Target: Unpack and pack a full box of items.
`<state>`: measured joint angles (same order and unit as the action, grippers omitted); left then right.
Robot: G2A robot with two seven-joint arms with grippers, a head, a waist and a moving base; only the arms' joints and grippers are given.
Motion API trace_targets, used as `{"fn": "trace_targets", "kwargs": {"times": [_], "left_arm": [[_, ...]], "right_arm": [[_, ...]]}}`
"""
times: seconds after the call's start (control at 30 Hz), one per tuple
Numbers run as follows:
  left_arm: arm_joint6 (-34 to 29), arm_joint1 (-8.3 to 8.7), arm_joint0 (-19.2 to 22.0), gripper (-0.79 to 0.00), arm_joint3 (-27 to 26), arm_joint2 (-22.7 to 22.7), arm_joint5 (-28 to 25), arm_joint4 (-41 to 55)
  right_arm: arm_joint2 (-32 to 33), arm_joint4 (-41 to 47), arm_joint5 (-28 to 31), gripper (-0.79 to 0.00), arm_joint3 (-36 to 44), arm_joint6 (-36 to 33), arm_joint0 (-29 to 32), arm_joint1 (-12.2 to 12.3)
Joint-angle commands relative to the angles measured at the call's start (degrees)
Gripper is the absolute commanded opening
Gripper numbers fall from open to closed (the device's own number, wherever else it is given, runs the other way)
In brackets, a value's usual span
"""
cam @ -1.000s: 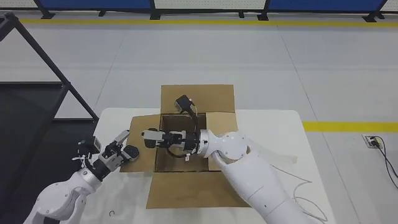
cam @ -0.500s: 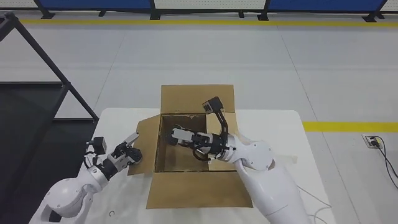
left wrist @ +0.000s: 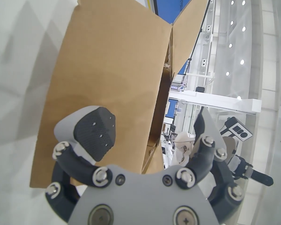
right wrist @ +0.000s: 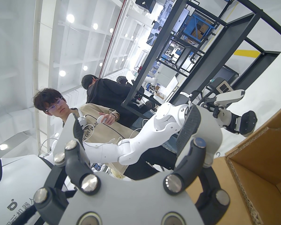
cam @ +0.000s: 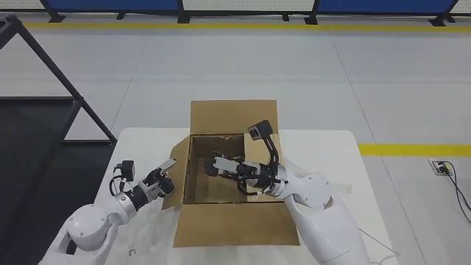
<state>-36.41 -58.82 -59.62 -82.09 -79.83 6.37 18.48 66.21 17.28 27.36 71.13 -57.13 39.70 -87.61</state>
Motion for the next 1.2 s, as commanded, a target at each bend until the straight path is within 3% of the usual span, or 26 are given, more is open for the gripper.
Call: {"fn": "trace_targets", "kwargs": {"times": [0.0,0.47,0.63,1.17], "left_arm": [[0.0,-0.05,0.3,0.000,0.2,0.4,0.3,-0.4],[-0.3,-0.47,1.8,0.000,2.2,2.1,0.6,-1.4],[1.1,-0.31,1.5,0.000,1.7,-0.8,-1.0,0.8],[2.2,1.26,-6.4,0.000,-15.9,-13.7,-5.8,1.9]], "right_arm": [[-0.1,0.1,0.0,0.000,0.1,-0.1,0.0,0.1],[-1.1,1.2,-0.1,0.000,-0.5,-1.1,-0.9,0.7],[-1.5,1.4,-0.1,0.000,-0.7,-1.2,-1.1,0.8],[-0.9,-1.0,-0.8,0.000,-0.1,2.1,-0.5,1.8]]}}
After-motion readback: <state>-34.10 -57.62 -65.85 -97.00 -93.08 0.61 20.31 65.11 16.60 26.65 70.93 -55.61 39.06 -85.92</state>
